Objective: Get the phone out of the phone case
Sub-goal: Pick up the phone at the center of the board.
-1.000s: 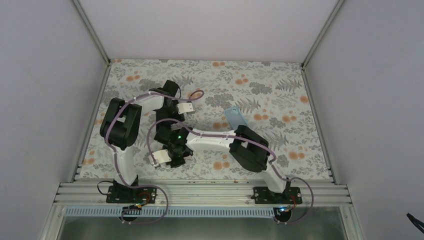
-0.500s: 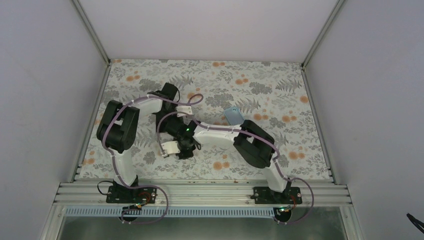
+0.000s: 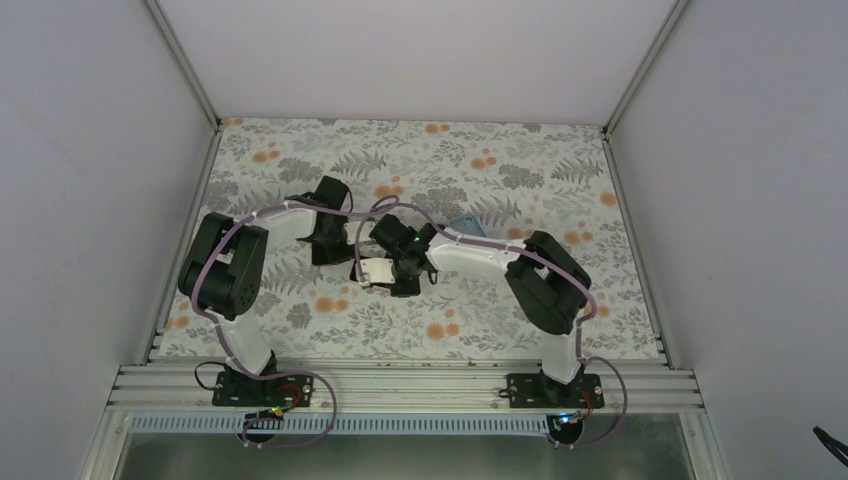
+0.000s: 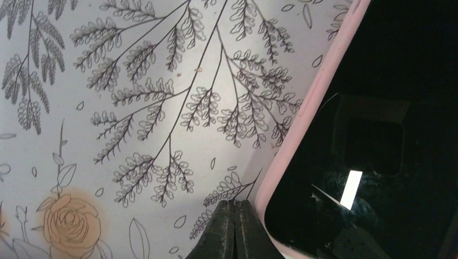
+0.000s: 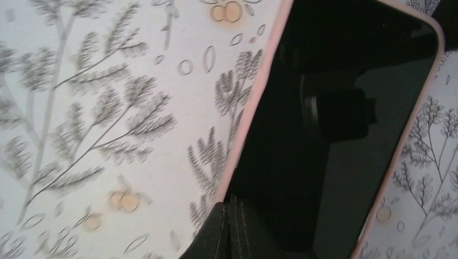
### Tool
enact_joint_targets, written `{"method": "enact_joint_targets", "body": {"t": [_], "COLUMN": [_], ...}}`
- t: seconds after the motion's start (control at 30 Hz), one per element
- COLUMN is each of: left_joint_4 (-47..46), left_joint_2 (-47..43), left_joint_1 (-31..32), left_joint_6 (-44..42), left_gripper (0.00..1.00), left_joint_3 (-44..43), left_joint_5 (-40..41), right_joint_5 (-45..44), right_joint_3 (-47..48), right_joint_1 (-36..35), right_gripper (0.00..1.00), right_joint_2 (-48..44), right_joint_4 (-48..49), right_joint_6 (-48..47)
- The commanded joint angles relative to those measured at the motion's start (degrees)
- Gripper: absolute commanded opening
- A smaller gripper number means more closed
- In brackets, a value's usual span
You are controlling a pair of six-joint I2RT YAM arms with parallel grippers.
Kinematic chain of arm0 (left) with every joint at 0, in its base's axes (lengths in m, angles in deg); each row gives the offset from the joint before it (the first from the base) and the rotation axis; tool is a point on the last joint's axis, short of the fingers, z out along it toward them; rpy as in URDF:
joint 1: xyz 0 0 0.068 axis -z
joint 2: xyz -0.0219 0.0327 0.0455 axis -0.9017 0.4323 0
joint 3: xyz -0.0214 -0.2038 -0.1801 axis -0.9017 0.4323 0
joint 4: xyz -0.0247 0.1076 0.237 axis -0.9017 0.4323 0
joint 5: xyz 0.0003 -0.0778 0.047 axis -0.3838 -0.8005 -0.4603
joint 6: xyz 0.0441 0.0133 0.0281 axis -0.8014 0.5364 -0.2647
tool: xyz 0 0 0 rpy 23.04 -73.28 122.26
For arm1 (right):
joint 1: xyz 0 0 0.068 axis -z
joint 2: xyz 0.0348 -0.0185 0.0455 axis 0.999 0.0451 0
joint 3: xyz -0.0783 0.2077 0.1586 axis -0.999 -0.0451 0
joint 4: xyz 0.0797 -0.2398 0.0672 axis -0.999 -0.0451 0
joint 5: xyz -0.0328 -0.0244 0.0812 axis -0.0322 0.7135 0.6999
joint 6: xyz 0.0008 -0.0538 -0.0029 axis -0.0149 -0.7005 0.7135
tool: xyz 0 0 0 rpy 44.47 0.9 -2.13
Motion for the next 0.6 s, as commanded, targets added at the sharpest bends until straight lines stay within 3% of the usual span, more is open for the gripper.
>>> {"method": "enact_joint_targets", "body": {"t": [0.0, 0.03, 0.07, 0.13, 0.17, 0.2, 0.23, 0.3, 0.33, 0.57], "left_joint_4": [-1.4, -2.0, -2.4, -2.9, -2.7, -2.5, -2.3, -1.7, -1.2, -0.3], "left_joint_2": [-1.5, -2.1, -2.8, -4.3, -5.2, -6.0, -6.8, -8.1, -8.5, -10.9], "left_joint_1": [-1.5, -2.1, -2.6, -3.5, -4.0, -4.4, -4.8, -5.8, -6.1, -8.5], "left_joint_6": [2.5, 3.2, 3.8, 4.9, 5.3, 5.4, 5.7, 6.0, 6.1, 9.7], "left_gripper": [0.03, 0.03, 0.05, 0.17, 0.29, 0.43, 0.71, 0.97, 1.0, 1.0], "left_joint_3": [1.0, 0.2, -0.7, -2.5, -3.4, -4.4, -5.3, -6.8, -7.6, -9.8], "left_joint_5": [3.7, 3.5, 3.2, 2.9, 2.4, 1.9, 1.6, 0.9, 0.7, 2.8], "right_joint_5": [2.4, 2.4, 2.3, 1.8, 1.7, 2.1, 2.9, 6.6, 6.2, 6.4], "right_joint_3": [-3.1, -3.6, -3.9, -3.9, -4.1, -4.4, -5.0, -6.2, -5.9, 5.1], "right_joint_1": [0.1, 0.0, 0.2, 0.6, 1.0, 1.6, 2.3, 3.5, 3.5, 4.7], "right_gripper": [0.04, 0.04, 0.11, 0.48, 0.57, 0.73, 0.96, 1.0, 1.0, 1.0], "right_joint_2": [-8.6, -10.3, -11.7, -14.3, -15.8, -17.2, -19.2, -20.7, -19.9, -6.5], "right_joint_4": [1.2, 1.2, 0.9, 0.1, -0.1, 0.4, 1.2, 0.9, 0.5, -5.6], "right_joint_6": [-1.4, -1.3, -1.0, 0.0, 0.4, 1.2, 1.9, 0.5, 0.9, 8.0]}}
